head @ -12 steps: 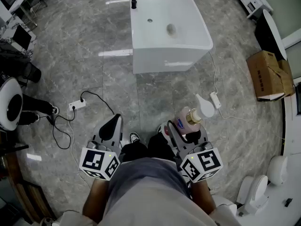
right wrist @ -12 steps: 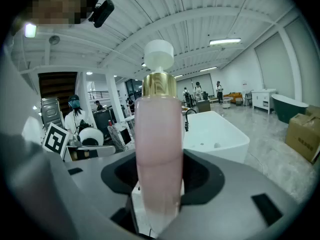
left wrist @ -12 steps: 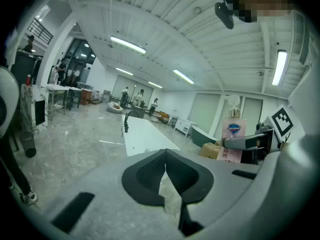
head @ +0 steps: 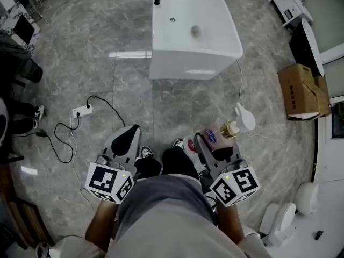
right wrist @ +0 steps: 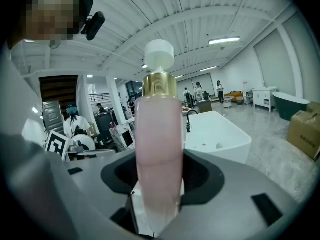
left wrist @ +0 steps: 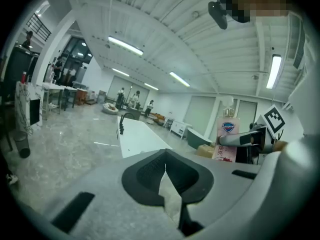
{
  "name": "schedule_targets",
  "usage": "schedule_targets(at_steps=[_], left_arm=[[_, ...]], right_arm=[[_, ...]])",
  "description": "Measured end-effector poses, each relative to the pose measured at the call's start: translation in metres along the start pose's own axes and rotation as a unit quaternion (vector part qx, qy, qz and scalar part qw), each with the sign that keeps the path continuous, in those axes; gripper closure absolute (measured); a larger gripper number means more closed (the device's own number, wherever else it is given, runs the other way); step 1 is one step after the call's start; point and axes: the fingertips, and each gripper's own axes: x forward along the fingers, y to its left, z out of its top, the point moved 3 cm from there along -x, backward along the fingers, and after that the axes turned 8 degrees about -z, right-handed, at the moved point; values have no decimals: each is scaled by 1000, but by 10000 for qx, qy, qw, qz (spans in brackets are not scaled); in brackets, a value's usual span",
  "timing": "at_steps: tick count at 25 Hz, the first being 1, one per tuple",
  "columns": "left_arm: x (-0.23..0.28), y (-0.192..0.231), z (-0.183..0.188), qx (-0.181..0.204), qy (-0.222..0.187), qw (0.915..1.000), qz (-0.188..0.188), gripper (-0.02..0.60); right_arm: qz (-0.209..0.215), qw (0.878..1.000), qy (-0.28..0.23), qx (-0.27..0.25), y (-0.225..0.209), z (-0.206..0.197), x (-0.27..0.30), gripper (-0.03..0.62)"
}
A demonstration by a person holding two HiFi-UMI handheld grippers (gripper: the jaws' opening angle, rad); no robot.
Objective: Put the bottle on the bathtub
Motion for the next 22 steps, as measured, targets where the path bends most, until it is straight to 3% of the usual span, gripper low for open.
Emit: schedule_targets(at_steps=[8,15,22], left_arm=[[6,3,-2,-96,42,9999,-64,572],[24,26,15,-162,167,9997,109,572],[55,60,31,173,405,9983,369,571]], right_arm=[[104,9996,2,246,1,-4,9,382],[200,9995,-42,258,-12,13,47,382],[372,9989,-11,290,-29,28,103,382]])
